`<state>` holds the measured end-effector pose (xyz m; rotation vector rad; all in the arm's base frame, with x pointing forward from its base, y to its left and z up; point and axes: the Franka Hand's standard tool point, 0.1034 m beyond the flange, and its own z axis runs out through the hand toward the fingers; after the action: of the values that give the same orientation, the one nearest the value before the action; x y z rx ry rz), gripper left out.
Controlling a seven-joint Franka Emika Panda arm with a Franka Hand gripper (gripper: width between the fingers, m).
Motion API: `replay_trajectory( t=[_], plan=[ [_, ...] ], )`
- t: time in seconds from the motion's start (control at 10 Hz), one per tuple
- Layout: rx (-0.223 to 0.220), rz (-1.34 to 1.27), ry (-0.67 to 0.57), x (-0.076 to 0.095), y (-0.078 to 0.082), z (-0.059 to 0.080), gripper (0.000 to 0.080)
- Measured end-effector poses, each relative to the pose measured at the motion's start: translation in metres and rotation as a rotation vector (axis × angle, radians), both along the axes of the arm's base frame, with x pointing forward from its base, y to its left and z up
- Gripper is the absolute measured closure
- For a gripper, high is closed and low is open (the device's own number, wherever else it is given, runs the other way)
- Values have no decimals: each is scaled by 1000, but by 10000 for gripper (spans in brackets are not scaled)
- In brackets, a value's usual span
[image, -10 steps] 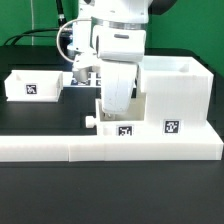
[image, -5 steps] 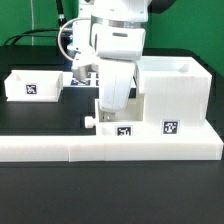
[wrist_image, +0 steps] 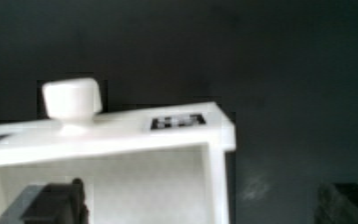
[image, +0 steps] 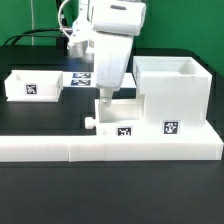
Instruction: Assemble drawer
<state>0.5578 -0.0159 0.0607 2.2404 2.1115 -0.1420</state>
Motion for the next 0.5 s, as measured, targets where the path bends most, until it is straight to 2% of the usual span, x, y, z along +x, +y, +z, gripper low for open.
replay_trajectory(
  t=[0.2,0.3,0.5],
  plan=[
    [-3,62,18,0,-28,4,151],
    [-3,55,18,4,-35,7,151],
    [-3,54,20,3,-36,5,151]
  ],
)
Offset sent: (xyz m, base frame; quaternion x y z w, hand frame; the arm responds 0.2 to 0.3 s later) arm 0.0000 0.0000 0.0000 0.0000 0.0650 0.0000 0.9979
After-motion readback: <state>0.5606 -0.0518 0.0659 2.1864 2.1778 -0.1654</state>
